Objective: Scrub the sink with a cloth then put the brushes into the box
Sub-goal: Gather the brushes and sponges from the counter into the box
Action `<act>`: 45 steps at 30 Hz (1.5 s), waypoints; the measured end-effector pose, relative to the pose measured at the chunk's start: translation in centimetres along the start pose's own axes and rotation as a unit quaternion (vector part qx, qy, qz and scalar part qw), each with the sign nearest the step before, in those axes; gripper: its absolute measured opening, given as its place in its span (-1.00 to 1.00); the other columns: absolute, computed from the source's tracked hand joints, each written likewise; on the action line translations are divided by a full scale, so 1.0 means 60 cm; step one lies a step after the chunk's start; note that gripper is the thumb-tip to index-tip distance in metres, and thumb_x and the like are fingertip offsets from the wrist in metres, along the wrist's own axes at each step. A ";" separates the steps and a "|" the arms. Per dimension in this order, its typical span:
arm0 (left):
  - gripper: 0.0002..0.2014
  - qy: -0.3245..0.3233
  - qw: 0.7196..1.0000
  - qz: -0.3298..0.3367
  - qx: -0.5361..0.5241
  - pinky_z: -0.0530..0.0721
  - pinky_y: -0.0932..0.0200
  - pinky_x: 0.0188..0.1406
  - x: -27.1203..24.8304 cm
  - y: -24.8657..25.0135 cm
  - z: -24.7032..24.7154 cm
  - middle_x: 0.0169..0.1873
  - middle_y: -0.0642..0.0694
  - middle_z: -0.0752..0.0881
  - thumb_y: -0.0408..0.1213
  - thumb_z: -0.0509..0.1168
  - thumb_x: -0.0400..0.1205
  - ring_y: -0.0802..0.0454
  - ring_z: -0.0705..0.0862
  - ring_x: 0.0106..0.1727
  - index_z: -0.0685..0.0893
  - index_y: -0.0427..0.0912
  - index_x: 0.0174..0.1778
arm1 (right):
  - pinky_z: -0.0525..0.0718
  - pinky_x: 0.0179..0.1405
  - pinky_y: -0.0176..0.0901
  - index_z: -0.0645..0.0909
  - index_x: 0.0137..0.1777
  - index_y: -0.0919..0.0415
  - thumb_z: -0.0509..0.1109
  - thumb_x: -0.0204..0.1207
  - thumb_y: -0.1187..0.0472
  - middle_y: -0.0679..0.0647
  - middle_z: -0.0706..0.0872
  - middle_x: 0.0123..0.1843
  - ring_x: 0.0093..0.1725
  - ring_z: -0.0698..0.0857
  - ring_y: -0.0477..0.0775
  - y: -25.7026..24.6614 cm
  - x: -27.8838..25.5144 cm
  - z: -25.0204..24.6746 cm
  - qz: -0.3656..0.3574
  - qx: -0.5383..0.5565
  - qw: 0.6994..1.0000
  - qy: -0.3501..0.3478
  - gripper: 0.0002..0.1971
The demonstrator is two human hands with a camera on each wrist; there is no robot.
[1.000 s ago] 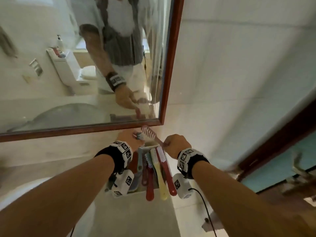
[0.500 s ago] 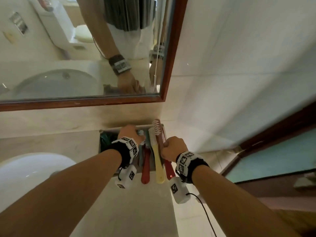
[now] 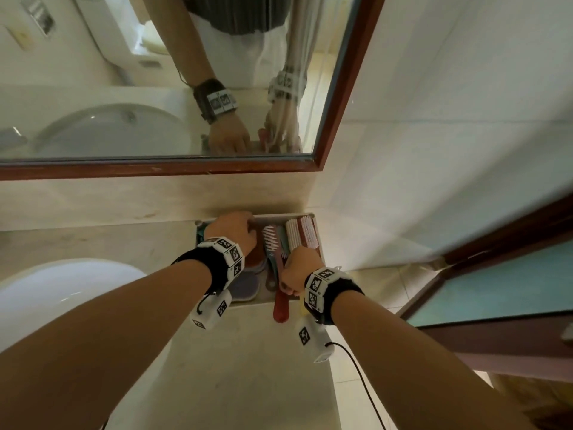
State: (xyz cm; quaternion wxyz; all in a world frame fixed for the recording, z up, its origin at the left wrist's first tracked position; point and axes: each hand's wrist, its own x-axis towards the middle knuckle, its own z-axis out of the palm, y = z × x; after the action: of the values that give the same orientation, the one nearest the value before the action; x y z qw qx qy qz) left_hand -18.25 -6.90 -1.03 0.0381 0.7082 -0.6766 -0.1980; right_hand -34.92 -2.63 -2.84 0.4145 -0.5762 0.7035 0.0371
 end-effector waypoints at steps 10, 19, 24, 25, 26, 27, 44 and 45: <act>-0.74 0.012 1.000 -0.004 0.009 0.67 -0.04 0.11 -0.017 -0.056 -0.015 0.12 -0.01 0.72 -0.01 0.20 0.64 -0.14 0.67 0.14 0.63 0.09 0.20 | 0.82 -0.24 -0.05 0.67 -0.12 0.23 0.37 0.46 0.12 0.16 0.78 -0.22 -0.27 0.79 0.16 -0.004 -0.011 -0.001 0.014 -0.021 0.999 0.043 -0.83; -0.74 0.046 0.997 0.054 0.025 0.62 -0.04 0.22 -0.044 -0.050 -0.155 0.15 0.00 0.67 0.00 0.19 0.66 -0.09 0.64 0.18 0.59 0.07 0.21 | 0.67 0.01 -0.11 0.68 0.11 0.07 0.34 0.54 0.01 0.04 0.70 0.20 0.11 0.70 0.11 -0.055 -0.111 -0.143 -0.053 -0.143 0.974 0.165 -0.77; -0.77 0.103 0.991 0.069 0.050 0.65 -0.07 0.15 -0.098 -0.033 -0.267 0.07 -0.02 0.69 0.00 0.16 0.66 -0.12 0.66 0.07 0.62 0.04 0.11 | 0.69 0.08 -0.07 0.68 0.09 0.07 0.28 0.55 -0.01 0.03 0.71 0.18 0.10 0.68 0.12 -0.140 -0.194 -0.238 -0.130 -0.190 0.944 0.237 -0.74; -0.76 0.121 0.990 0.063 0.048 0.63 -0.06 0.17 -0.112 -0.031 -0.295 0.08 0.00 0.68 0.02 0.16 0.65 -0.11 0.66 0.09 0.62 0.04 0.12 | 0.70 0.09 -0.05 0.69 0.07 0.08 0.27 0.56 -0.01 0.02 0.71 0.14 0.08 0.68 0.12 -0.162 -0.216 -0.257 -0.151 -0.195 0.937 0.248 -0.74; -0.74 0.134 0.988 0.056 0.044 0.62 -0.05 0.19 -0.121 -0.029 -0.315 0.09 0.02 0.68 0.05 0.17 0.64 -0.09 0.65 0.12 0.62 0.06 0.14 | 0.70 0.10 -0.04 0.69 0.07 0.08 0.29 0.56 -0.01 0.00 0.69 0.11 0.08 0.68 0.11 -0.177 -0.232 -0.272 -0.165 -0.192 0.932 0.258 -0.76; -0.73 0.156 0.986 0.050 0.040 0.62 -0.04 0.20 -0.136 -0.028 -0.343 0.11 0.03 0.69 0.10 0.18 0.63 -0.07 0.65 0.14 0.61 0.09 0.14 | 0.69 0.11 -0.04 0.69 0.07 0.06 0.32 0.55 -0.01 -0.01 0.68 0.09 0.10 0.68 0.10 -0.195 -0.254 -0.290 -0.185 -0.187 0.925 0.273 -0.77; -0.70 0.317 0.935 -0.155 0.034 0.64 -0.05 0.17 -0.493 -0.243 -0.591 0.13 0.09 0.68 0.18 0.20 0.58 -0.02 0.66 0.13 0.62 0.17 0.14 | 0.64 0.02 -0.09 0.65 0.15 -0.06 0.32 0.49 -0.03 -0.05 0.74 0.14 0.13 0.68 0.07 -0.510 -0.481 -0.213 -0.416 -0.191 0.826 0.329 -0.74; -0.70 0.322 0.932 -0.163 0.030 0.66 -0.05 0.16 -0.512 -0.265 -0.600 0.13 0.07 0.68 0.17 0.20 0.58 -0.03 0.66 0.12 0.62 0.15 0.14 | 0.62 -0.01 -0.10 0.64 0.16 -0.06 0.31 0.49 -0.03 -0.06 0.73 0.13 0.12 0.68 0.06 -0.531 -0.492 -0.191 -0.424 -0.196 0.824 0.322 -0.73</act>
State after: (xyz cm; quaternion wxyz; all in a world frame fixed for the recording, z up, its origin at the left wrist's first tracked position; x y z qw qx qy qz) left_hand 8.50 16.58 33.96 0.1997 0.8351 -0.5093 0.0581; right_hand -14.50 3.69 36.67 0.0178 -0.8657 0.4615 -0.1931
